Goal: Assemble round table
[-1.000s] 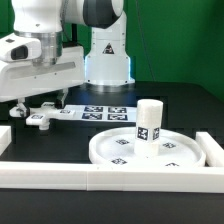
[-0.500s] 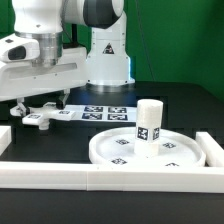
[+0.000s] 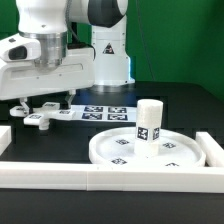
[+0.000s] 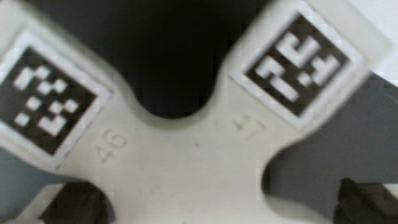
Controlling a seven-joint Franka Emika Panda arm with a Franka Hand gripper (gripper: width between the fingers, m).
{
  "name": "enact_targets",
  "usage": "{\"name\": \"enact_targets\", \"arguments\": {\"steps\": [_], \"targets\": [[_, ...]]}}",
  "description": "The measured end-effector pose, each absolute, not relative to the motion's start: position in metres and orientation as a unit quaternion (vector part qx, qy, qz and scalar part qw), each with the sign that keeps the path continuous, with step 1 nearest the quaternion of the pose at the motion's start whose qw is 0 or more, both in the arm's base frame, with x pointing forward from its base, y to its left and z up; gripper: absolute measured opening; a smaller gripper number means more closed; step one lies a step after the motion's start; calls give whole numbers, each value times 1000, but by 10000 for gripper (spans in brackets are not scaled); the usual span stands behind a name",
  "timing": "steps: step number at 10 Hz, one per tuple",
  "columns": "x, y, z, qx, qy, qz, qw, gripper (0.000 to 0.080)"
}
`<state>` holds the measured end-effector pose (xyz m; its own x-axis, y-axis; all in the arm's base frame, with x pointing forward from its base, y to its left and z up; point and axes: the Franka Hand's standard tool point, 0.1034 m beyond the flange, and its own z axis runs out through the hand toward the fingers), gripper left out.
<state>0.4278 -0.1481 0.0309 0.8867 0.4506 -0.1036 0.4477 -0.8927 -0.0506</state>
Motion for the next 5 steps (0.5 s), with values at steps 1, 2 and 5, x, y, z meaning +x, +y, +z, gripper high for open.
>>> {"name": "enact_targets", "arguments": {"steps": [1,2,5], "targets": [[427,-149,30,-971,-233,56,12,649],[426,-153,28,-968,-244,53,9,649],[420,-161,22,-958,-282,51,7,649]]}}
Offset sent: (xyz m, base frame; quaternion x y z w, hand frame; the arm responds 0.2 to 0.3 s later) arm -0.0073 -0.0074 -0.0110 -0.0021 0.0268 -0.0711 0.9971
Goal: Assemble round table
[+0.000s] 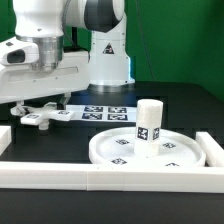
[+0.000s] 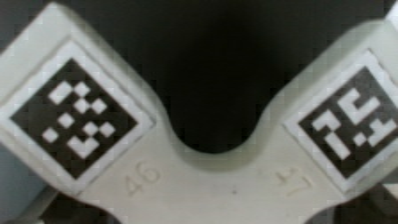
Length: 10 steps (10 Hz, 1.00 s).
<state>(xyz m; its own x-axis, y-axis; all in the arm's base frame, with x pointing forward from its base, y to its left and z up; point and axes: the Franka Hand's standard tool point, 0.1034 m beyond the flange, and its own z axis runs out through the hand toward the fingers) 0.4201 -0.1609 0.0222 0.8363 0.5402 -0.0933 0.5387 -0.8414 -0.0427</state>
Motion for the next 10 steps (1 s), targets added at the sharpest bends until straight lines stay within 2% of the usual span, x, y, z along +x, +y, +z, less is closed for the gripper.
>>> {"name": "enact_targets", "arguments": {"steps": [2,3,6,8,10], "targets": [[422,-161,23,-957,-287,48,5,629],[423,-161,23,-956,-288,47,5,457],[428,-156,30,-955,-293,44,6,445],[436,-139,46,-955,-293,42,12,445],[451,-107,68,-962,-270,35,15,445]]}}
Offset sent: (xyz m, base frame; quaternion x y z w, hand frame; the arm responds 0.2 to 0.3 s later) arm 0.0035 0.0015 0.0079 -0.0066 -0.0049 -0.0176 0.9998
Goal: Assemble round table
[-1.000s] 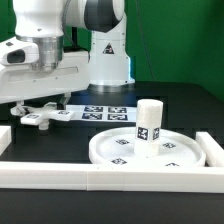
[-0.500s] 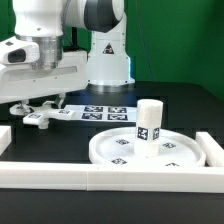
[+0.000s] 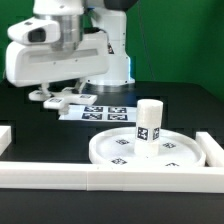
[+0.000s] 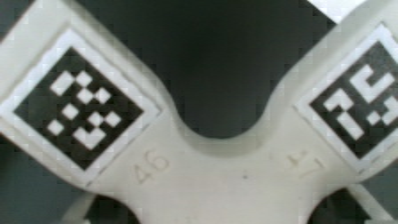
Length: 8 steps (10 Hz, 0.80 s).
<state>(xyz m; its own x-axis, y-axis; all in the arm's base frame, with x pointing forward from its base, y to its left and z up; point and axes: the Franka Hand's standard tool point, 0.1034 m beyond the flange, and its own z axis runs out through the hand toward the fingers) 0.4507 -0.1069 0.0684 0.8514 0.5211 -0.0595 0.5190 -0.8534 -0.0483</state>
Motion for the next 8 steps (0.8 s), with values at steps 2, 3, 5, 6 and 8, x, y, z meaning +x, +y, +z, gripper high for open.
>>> {"name": "enact_targets", "arguments": {"steps": [2,3,5,6,8], "targets": [[470,-76,85,-968,-247,35,18,445],[486,-62,95,-970,-240,36,20,445],[518,-46,111,-975,-219,39,21,446],[530,-44,114,-974,-221,34,18,446],[526,-45,111,-974,-221,37,19,446]]}}
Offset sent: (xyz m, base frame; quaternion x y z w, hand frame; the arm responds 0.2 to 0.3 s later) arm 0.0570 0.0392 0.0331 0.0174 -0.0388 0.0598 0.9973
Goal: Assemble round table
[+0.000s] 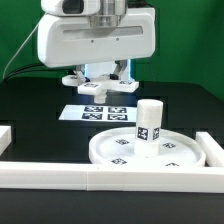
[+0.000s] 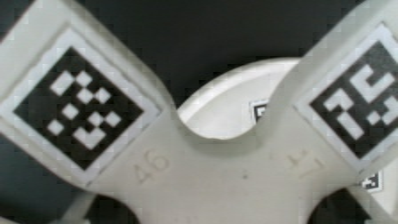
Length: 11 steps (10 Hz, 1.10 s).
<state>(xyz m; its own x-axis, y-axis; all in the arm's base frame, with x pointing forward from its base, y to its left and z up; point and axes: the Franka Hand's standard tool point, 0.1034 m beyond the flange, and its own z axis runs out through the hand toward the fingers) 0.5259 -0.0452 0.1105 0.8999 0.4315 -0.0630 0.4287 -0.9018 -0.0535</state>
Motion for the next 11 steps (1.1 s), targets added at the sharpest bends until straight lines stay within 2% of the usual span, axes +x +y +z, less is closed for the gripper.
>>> {"name": "enact_targets", "arguments": {"steps": [2,3,4,5,7,11], "targets": [[526,-44,111,-974,-221,36,19,446],[530,-34,118,-976,-213,41,22,446],[541,-17,128,-977,-211,33,24,446],[553,5,132,-980,-198,21,17,446],[561,37,128,-978,-208,18,9,446],[559,34,130,-978,-208,21,10,446]]}}
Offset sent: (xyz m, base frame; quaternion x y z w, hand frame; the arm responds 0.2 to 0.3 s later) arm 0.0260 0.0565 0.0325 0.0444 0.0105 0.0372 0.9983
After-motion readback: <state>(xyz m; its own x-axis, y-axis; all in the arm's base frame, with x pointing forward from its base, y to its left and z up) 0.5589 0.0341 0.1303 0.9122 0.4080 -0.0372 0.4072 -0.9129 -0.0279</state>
